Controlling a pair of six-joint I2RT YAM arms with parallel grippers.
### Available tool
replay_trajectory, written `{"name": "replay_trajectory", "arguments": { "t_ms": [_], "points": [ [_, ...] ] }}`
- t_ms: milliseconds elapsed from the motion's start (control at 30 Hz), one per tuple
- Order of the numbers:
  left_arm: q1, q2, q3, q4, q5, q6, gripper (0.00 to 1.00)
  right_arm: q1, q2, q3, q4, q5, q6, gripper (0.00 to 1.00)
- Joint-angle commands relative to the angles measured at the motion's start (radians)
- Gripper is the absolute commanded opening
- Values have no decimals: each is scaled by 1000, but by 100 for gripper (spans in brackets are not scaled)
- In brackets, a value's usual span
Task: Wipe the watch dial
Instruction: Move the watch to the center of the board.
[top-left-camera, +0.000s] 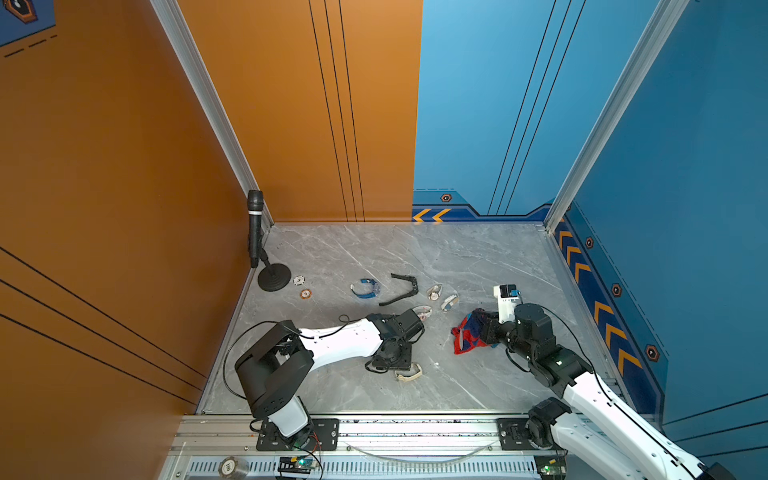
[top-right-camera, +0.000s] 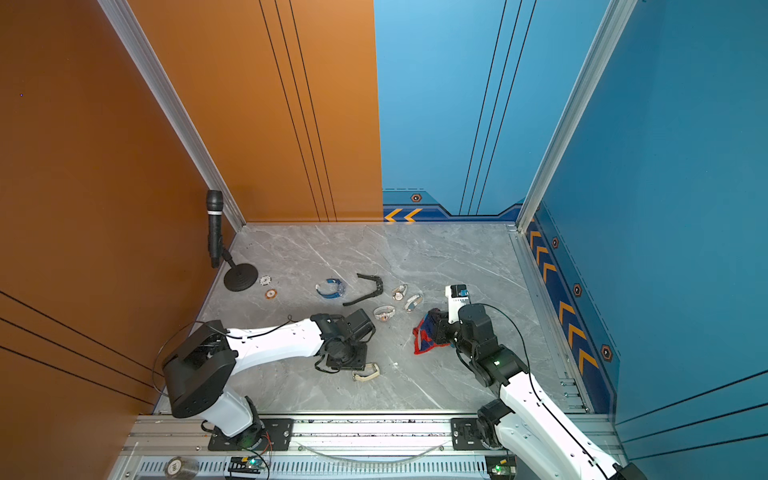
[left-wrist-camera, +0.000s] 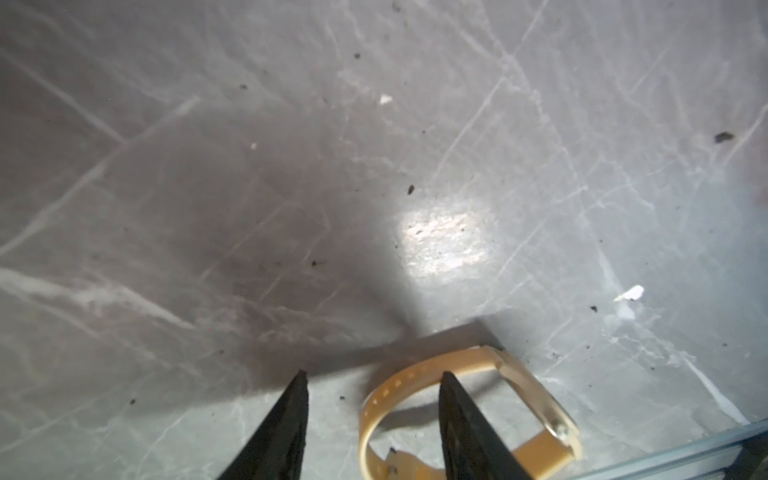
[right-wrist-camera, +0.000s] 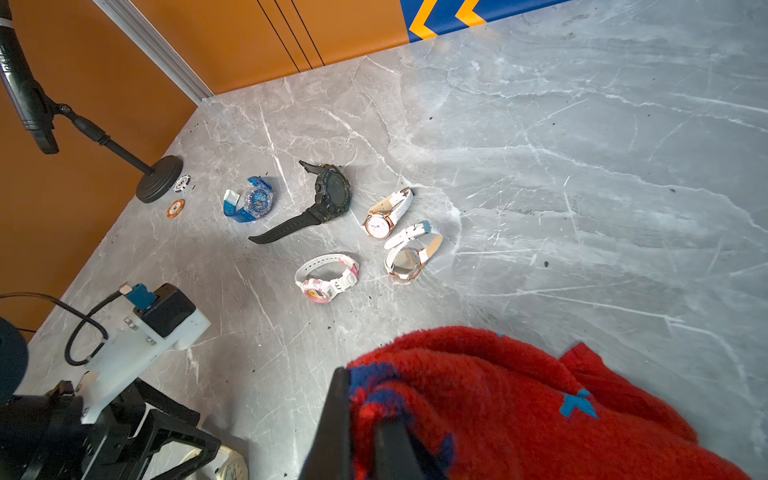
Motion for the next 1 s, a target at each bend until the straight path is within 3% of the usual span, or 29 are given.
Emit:
{"name": "replay_trajectory", "arguments": {
  "t_ms": [0, 333, 800, 967],
  "points": [
    [4, 23, 27, -55, 1, 47, 51, -6, -13, -7, 7, 1, 5, 0],
    [-33, 70, 147, -146, 6, 140, 50, -9, -14, -10, 4, 8, 5, 0],
    [-61, 48, 103, -212, -4, 98, 50, -9, -10, -14, 18, 2, 11, 0],
    [-70, 55, 86, -210, -8, 78, 45, -9, -13, -19, 23, 3, 12, 0]
  ]
}}
